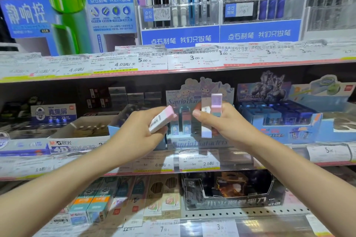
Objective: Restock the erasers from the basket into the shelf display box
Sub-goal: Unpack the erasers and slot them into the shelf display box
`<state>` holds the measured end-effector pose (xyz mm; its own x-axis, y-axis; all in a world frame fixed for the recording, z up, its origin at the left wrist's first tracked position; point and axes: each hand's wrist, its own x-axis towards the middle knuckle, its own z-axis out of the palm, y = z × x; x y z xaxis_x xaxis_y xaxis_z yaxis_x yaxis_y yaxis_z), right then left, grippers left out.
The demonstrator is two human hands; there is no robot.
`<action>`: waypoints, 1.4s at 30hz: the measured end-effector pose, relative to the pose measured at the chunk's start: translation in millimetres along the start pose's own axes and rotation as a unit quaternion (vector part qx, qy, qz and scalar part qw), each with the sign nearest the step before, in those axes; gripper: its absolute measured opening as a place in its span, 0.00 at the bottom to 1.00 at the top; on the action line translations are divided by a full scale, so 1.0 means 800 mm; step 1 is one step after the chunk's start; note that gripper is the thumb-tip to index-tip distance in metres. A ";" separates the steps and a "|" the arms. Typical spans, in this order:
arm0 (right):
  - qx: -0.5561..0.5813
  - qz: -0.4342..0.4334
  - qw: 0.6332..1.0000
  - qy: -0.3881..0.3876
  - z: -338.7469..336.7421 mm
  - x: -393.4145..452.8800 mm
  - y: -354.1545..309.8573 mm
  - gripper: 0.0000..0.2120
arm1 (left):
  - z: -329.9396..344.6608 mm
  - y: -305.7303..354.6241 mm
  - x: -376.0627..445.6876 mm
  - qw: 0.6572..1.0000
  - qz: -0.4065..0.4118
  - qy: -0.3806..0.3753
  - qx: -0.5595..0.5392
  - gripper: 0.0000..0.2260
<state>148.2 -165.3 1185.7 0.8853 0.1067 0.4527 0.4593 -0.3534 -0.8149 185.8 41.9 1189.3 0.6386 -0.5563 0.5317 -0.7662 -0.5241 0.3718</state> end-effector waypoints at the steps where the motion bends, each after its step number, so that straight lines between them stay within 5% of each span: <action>1: 0.019 -0.004 1.000 -0.002 0.003 -0.002 -0.002 0.15 | 0.005 0.004 -0.001 0.999 -0.007 0.010 -0.032 0.04; 8: 0.087 -0.024 0.996 0.010 0.022 -0.010 -0.010 0.13 | 0.027 0.048 -0.009 0.945 -0.107 -0.022 -0.307 0.09; 15: 0.109 -0.007 0.993 0.039 0.030 -0.014 -0.013 0.12 | 0.025 0.052 -0.006 0.902 -0.185 -0.064 -0.386 0.11; 18: 0.141 0.004 0.989 0.040 0.021 -0.012 -0.012 0.21 | 0.021 0.049 -0.003 0.879 -0.214 -0.070 -0.420 0.12; 22: -0.046 -0.081 0.986 0.139 -0.003 -0.012 -0.001 0.07 | 0.014 0.042 0.007 0.834 -0.266 -0.090 -0.475 0.18; 26: -0.273 -0.266 0.921 0.082 -0.009 -0.015 0.006 0.11 | 0.013 0.040 0.015 0.807 -0.301 -0.107 -0.497 0.18; 32: -0.286 -0.303 0.908 0.054 -0.007 -0.005 0.005 0.08 | 0.016 0.048 0.022 0.794 -0.312 -0.133 -0.505 0.12; 36: -0.286 -0.279 0.915 0.060 -0.012 -0.001 0.004 0.06 | 0.014 0.049 0.021 0.818 -0.274 -0.123 -0.490 0.11; 40: -0.265 -0.183 0.942 0.098 -0.023 0.007 0.008 0.10 | 0.012 0.028 0.021 0.965 -0.112 -0.020 -0.236 0.07; 42: -0.258 -0.129 0.954 0.082 -0.030 0.015 0.011 0.17 | 0.008 0.014 0.021 0.998 0.013 0.017 -0.052 0.06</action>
<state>161.0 -189.7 1192.7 0.7051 0.1190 0.6990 0.5246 -0.7508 -0.4014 188.4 22.5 1198.0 0.6177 -0.5452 0.5668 -0.7863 -0.4398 0.4339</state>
